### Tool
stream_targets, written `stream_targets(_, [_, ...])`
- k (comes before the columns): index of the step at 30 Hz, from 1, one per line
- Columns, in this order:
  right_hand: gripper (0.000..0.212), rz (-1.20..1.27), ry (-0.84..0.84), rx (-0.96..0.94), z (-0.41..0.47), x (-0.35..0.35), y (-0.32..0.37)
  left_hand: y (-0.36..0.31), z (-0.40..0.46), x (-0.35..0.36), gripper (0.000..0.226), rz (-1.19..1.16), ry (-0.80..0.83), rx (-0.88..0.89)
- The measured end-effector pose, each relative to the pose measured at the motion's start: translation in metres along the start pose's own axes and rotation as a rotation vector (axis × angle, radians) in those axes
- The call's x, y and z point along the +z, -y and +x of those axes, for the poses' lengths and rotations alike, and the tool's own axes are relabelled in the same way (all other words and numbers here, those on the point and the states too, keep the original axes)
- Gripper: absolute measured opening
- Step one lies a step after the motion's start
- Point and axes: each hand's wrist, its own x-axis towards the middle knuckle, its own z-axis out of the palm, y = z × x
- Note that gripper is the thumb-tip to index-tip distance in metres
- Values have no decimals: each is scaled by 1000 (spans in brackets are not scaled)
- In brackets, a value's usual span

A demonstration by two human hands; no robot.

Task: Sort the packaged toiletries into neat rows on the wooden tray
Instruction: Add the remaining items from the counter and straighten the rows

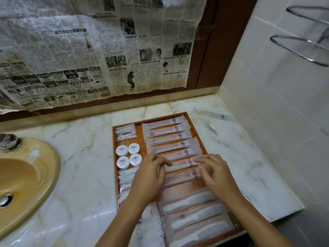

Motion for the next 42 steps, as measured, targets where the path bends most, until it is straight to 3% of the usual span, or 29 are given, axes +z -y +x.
stream_targets(6, [25,-80,-148,167,23,-36,-63,-39,62,36,26,63,26,48])
stream_targets(16, [37,-109,-150,319,78,-58,-146,-67,143,100,27,191,79,9])
stream_targets(22, [46,-184,-144,329,121,-57,-180,-67,188,132,32,261,96,-32])
stream_targets(33, [54,-358,88,241,181,-65,-218,-59,265,159,50,565,227,50])
stream_targets(42, [35,-441,110,133,196,-65,-228,-46,288,173,55,603,307,89])
